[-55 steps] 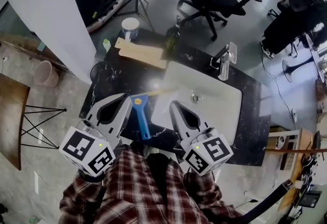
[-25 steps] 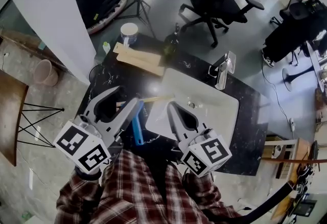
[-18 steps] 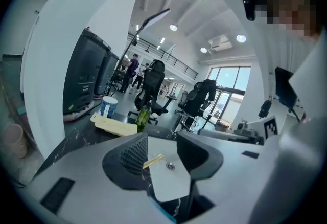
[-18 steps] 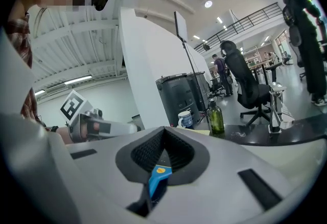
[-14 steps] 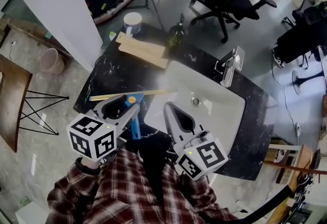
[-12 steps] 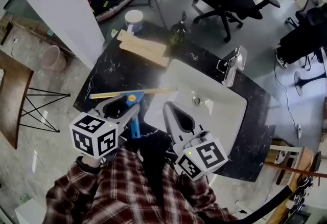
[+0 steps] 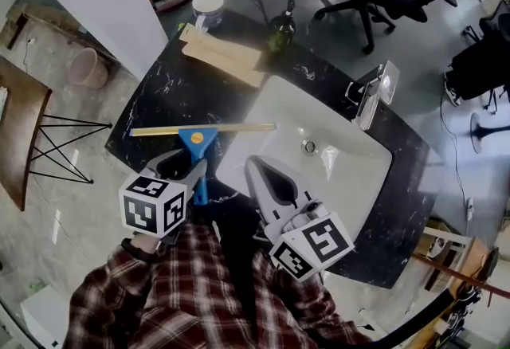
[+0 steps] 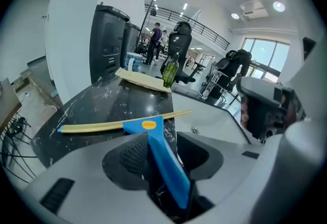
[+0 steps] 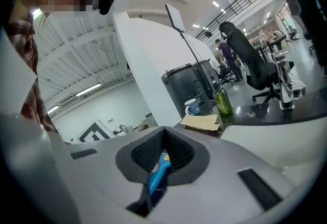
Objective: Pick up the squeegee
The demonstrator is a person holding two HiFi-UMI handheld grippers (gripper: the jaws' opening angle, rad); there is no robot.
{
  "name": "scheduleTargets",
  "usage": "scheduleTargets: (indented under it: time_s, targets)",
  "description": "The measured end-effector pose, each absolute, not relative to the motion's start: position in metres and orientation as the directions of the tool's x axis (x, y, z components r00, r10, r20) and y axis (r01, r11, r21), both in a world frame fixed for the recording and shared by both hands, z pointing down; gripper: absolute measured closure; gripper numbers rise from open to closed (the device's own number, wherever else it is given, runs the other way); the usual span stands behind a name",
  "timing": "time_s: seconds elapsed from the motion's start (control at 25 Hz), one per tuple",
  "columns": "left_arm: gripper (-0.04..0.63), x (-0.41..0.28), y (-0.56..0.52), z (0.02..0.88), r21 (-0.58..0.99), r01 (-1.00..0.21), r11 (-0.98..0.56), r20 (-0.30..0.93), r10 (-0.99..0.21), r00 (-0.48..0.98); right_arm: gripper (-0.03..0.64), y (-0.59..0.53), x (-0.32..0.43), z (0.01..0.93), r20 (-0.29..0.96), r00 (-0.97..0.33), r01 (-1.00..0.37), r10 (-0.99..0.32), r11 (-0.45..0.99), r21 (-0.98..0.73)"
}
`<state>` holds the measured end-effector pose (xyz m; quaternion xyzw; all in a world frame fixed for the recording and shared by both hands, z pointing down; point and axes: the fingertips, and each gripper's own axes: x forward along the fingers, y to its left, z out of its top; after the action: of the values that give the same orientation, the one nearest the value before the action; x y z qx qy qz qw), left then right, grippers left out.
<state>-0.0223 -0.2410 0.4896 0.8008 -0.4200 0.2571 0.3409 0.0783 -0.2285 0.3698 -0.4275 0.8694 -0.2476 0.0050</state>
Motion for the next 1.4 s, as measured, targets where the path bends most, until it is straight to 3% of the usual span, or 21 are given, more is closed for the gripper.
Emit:
scheduleTargets:
  time_s: [0.56, 0.76, 0.92, 1.4]
  targets:
    - [0.428, -0.019, -0.243, 0.515, 0.293, -0.909, -0.295, 0.816, -0.419, 0.399, 0.604, -0.239, 0.113, 0.391, 0.207, -0.644, -0.706, -0.736, 0.469, -0.530]
    - [0.426, -0.019, -0.244, 0.517, 0.323, -0.902, -0.286, 0.822, -0.387, 0.417, 0.604, -0.240, 0.113, 0.393, 0.207, -0.646, -0.702, -0.735, 0.465, -0.539]
    - [0.429, -0.015, -0.244, 0.527, 0.456, -0.867, -0.201, 0.796, -0.343, 0.498, 0.604, -0.237, 0.112, 0.396, 0.211, -0.644, -0.703, -0.736, 0.459, -0.544]
    - [0.449, -0.018, -0.247, 0.523, 0.457, -0.854, -0.247, 0.776, -0.358, 0.519, 0.604, -0.232, 0.108, 0.393, 0.229, -0.616, -0.732, -0.753, 0.440, -0.520]
